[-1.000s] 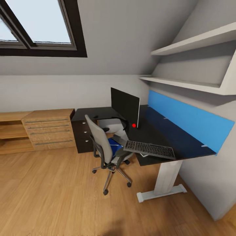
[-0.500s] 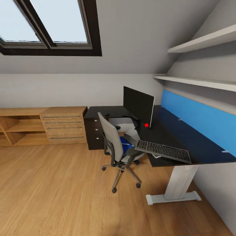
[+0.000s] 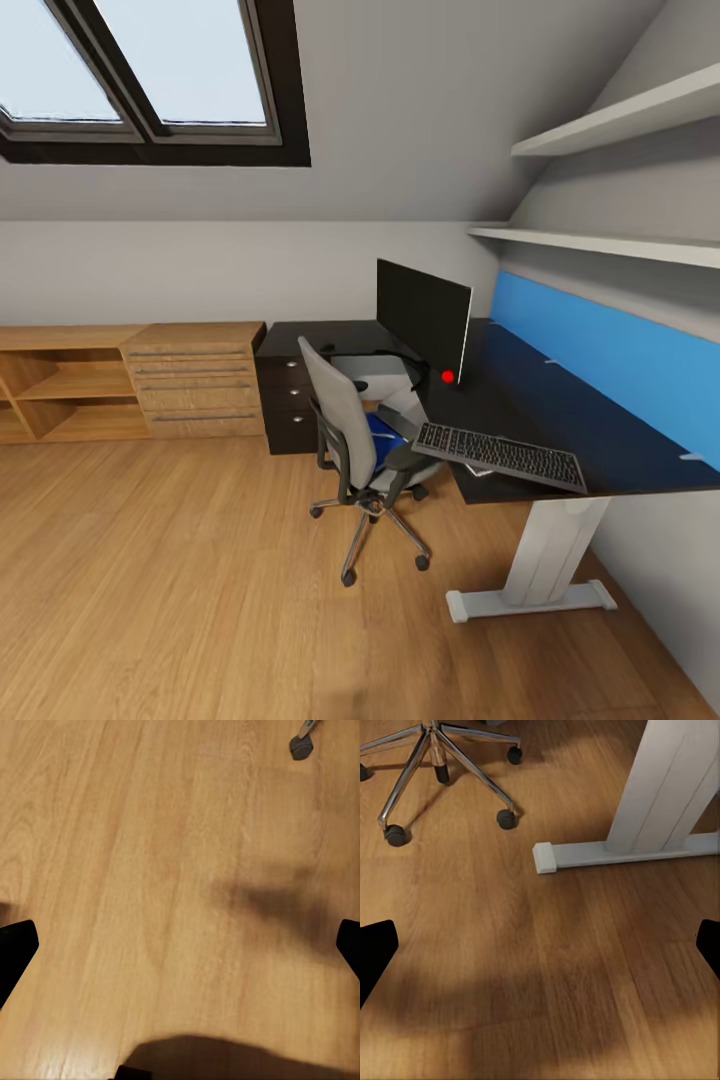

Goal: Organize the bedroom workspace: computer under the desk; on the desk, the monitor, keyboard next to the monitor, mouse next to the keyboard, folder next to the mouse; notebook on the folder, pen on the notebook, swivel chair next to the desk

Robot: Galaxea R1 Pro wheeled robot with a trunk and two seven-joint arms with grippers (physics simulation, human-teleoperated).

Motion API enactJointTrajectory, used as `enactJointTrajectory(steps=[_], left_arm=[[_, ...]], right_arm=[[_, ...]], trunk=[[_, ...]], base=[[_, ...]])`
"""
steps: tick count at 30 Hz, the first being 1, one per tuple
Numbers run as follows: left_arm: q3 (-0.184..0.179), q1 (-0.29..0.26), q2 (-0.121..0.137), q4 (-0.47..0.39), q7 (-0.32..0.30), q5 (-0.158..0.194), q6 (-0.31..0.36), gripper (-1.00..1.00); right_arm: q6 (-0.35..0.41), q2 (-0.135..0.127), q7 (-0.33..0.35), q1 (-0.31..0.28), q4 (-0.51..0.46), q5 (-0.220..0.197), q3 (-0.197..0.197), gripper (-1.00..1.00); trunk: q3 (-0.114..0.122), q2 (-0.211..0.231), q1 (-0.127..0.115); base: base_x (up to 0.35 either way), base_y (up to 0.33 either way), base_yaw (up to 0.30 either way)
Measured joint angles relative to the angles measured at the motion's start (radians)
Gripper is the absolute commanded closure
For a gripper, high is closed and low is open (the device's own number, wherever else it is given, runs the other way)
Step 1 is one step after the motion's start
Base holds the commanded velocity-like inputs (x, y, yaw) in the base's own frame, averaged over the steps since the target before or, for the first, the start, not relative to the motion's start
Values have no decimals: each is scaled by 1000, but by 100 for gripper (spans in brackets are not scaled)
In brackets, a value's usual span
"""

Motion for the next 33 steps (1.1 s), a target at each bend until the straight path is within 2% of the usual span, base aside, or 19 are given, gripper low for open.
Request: enactJointTrajectory(steps=[2,6,11,21,33], left_arm=[[0,0,1,0,-1,-1,0,-100],[1,0,6,3,-6,-4,-4,-100],[9,0,41,6,-9,-6,-7,-100],[13,0,45,18,-1,-1,-7,-100],[8,0,43,25,1,0,9,-100]], right_arm=[[0,-1,0,0,0,0,0,-100],[0,-1,0,0,1,0,-1,-100],[1,-2,0,-1,1,-1,-1,-100],[0,-4,1,-2,6,0,0,-100],[0,-4,1,-2,6,1,1,-100]], trunk=[[-6,-14,8],[-6,-14,8],[-6,-14,8],[-9,-14,8],[-47,-98,54]], base=[[0,0,0],[0,0,186],[0,0,259],[0,0,265],[0,0,25]])
